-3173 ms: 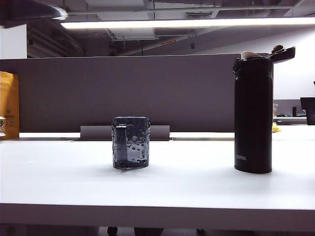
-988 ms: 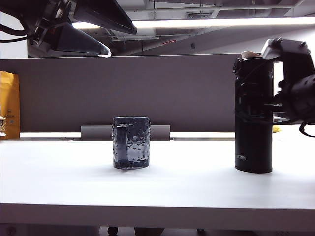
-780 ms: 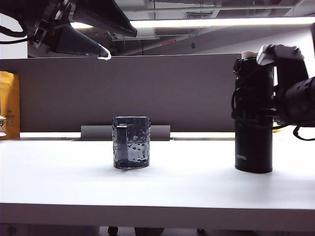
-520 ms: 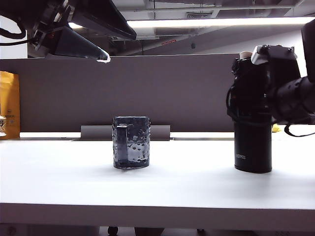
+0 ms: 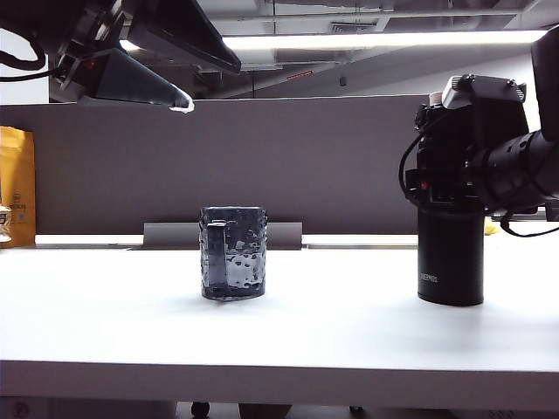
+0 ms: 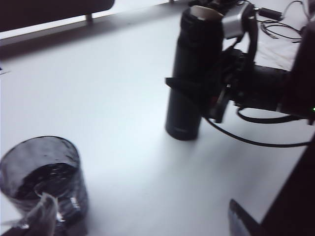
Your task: Pick up the black thermos, pour some water into the cup, then place the black thermos back on the table.
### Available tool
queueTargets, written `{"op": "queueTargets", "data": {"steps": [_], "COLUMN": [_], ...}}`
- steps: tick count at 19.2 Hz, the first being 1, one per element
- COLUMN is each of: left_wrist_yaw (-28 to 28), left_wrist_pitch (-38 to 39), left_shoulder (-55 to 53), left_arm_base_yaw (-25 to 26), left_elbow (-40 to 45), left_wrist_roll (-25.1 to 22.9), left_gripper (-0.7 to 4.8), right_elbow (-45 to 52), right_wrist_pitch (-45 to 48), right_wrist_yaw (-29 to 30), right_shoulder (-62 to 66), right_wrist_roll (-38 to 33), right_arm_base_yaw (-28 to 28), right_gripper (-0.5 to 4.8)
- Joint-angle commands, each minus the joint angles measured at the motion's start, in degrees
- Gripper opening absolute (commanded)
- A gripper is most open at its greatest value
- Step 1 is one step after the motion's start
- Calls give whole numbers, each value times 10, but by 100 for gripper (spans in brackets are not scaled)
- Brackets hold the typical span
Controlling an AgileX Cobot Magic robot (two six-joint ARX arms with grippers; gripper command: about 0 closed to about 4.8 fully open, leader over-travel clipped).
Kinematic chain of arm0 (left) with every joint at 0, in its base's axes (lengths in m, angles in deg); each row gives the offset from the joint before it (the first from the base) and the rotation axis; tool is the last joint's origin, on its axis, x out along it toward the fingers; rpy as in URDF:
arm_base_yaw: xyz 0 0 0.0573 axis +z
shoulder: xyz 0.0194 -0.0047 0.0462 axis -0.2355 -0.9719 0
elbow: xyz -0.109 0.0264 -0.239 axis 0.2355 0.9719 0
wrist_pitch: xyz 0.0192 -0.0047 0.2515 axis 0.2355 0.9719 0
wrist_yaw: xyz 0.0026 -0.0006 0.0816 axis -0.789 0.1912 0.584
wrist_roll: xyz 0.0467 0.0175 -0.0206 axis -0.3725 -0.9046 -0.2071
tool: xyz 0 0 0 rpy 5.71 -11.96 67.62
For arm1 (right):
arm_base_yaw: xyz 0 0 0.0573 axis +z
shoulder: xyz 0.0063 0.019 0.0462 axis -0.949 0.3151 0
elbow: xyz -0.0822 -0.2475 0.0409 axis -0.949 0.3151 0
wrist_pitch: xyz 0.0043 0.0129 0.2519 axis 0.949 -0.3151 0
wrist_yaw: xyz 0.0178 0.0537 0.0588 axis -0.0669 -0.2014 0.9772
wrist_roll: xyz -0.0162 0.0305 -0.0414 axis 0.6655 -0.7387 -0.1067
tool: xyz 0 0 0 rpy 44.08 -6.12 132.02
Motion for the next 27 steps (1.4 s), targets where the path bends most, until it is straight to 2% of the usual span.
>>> {"op": "queueTargets", "data": {"steps": [1,5,7,9,11,12,14,16,18,20,22,25,27], "left_wrist_yaw": [21,9,-8,-1,47,50,50,50,61,85,136,149,151], "left_wrist_pitch": [-7,48,119,193,196,196,196,201,223,253,290,259,248], "left_shoulder": [-1,-55,-95,-127,-134,-135,-136,-136,-136,-150,-152,-151,-152], "left_arm_base_yaw": [15,70,79,79,79,79,79,77,50,20,16,16,16], "left_elbow": [-18,-104,-143,-173,-174,-174,-174,-174,-174,-174,-174,-174,-174], "left_wrist_roll": [-1,-17,-47,-70,-71,-71,-71,-86,-85,-79,-79,-76,-53], "left_gripper": [479,479,479,479,479,479,479,479,479,479,479,479,479], "right_elbow": [-51,-249,-316,-373,-418,-440,-449,-449,-449,-449,-448,-448,-448], "right_wrist_pitch": [-71,-265,-275,-276,-277,-276,-271,-271,-273,-270,-268,-267,-262], "right_wrist_yaw": [45,85,90,97,98,108,130,140,136,135,136,142,165], "right_shoulder": [-63,-66,-26,28,80,113,148,165,165,165,165,165,165], "right_wrist_roll": [72,219,310,384,433,488,584,641,684,780,826,897,931], "right_arm_base_yaw": [21,32,32,32,32,33,38,47,60,66,68,68,67], "right_gripper": [62,62,62,62,62,62,62,62,62,63,64,63,62]}}
